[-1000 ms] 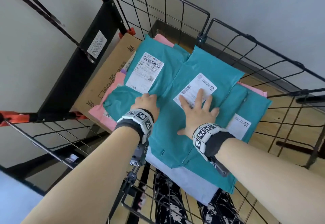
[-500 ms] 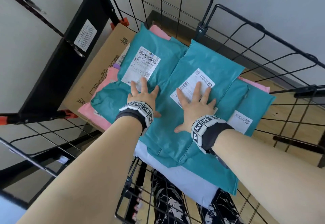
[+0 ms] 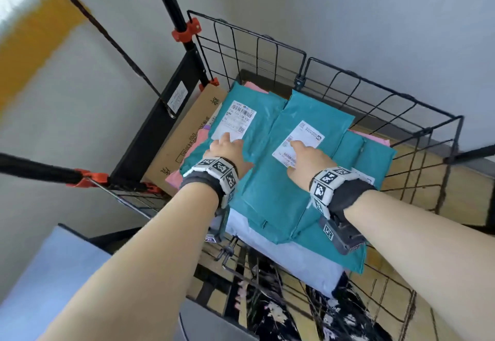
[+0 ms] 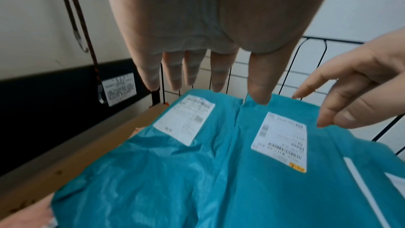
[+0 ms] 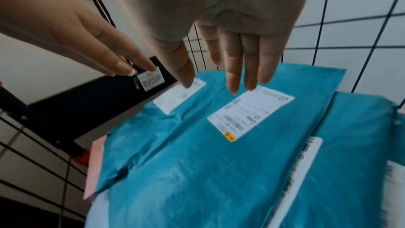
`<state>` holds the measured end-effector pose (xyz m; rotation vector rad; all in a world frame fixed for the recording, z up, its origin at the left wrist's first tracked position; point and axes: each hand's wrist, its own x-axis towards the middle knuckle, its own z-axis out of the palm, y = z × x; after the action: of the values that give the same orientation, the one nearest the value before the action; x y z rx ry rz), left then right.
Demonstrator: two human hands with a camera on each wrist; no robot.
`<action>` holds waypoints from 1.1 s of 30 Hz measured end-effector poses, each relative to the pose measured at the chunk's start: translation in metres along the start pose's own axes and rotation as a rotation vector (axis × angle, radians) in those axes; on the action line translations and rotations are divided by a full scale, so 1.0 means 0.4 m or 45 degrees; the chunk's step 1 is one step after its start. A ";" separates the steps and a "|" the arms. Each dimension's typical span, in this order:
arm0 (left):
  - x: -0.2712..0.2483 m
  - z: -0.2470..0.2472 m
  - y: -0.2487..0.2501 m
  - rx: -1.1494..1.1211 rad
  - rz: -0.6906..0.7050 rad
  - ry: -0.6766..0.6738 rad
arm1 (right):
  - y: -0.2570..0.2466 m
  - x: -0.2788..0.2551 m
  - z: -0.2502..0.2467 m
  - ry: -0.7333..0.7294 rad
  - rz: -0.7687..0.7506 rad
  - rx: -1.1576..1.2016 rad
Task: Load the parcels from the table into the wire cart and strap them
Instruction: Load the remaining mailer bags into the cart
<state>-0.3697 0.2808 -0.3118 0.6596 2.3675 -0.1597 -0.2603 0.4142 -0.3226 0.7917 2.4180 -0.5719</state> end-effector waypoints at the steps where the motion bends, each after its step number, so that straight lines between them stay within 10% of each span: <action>1: -0.022 -0.012 -0.001 -0.010 -0.006 0.026 | -0.005 -0.023 -0.011 0.022 0.000 0.013; 19: -0.680 0.018 0.055 -0.454 -0.434 0.548 | -0.017 -0.470 -0.174 0.280 -0.716 -0.091; 33: -1.242 0.232 -0.171 -0.773 -0.975 0.787 | -0.336 -0.894 -0.031 0.188 -1.324 -0.253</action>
<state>-0.0274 -0.0117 -0.0720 -0.5865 2.9144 0.4896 -0.1035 0.1740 -0.0698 -0.5991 2.8399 -0.6183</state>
